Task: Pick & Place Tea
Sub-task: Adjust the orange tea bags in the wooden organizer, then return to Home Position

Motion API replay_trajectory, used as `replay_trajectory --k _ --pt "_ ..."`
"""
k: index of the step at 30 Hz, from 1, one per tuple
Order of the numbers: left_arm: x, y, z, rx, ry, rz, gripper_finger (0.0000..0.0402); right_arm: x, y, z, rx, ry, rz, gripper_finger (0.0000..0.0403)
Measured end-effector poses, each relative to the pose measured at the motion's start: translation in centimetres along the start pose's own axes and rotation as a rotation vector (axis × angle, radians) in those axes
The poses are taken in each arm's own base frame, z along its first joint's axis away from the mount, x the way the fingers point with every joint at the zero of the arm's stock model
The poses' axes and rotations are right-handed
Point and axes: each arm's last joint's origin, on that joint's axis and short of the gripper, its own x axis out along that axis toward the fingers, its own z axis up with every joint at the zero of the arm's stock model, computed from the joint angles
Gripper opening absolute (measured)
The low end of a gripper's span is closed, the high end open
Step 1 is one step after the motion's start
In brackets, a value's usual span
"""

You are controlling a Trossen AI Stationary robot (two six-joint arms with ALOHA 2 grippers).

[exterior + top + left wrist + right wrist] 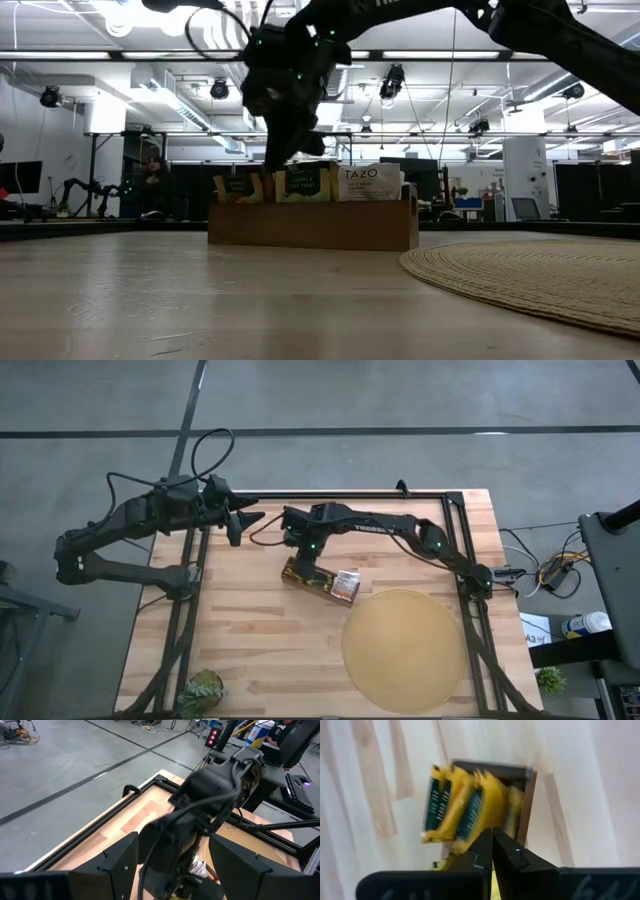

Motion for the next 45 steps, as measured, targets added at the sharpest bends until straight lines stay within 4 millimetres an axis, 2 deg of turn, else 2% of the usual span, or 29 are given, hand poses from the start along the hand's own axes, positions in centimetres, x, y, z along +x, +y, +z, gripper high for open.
replay_trajectory --k 6,17,21,23,26,30,35,40,45 --pt "0.0 0.0 0.0 -0.001 0.000 0.000 0.0236 -1.5 0.5 0.7 -0.026 -0.057 0.008 0.0008" --pt "0.0 0.0 0.0 -0.006 -0.001 0.002 0.0236 -0.5 0.2 0.3 -0.024 -0.027 0.025 0.0008" --pt "0.0 0.1 0.0 -0.006 -0.009 0.029 0.0231 -2.1 1.2 0.5 -0.100 -0.080 0.033 0.0008" --pt "0.0 0.1 0.0 0.006 -0.010 0.032 0.0215 -3.8 2.1 0.7 -0.149 -0.141 0.045 0.0008" --pt "0.0 0.1 0.0 0.027 -0.010 0.032 0.0167 -5.6 3.2 0.7 -0.197 -0.200 0.061 0.0008" --pt "0.0 0.1 0.0 0.042 -0.012 0.031 0.0087 -6.5 3.6 0.6 -0.214 -0.215 0.064 0.0008" --pt "-0.1 0.1 0.1 0.038 -0.024 0.034 0.0010 -9.2 4.9 0.3 -0.247 -0.288 0.094 0.0008" --pt "0.4 -0.1 0.0 0.037 -0.072 0.018 0.0001 -10.9 6.6 -0.2 -0.292 -0.371 0.118 0.0008" --pt "1.8 -0.3 -1.5 0.031 -0.143 -0.045 0.0001 -12.0 7.9 -1.4 -0.310 -0.482 0.157 0.0008"
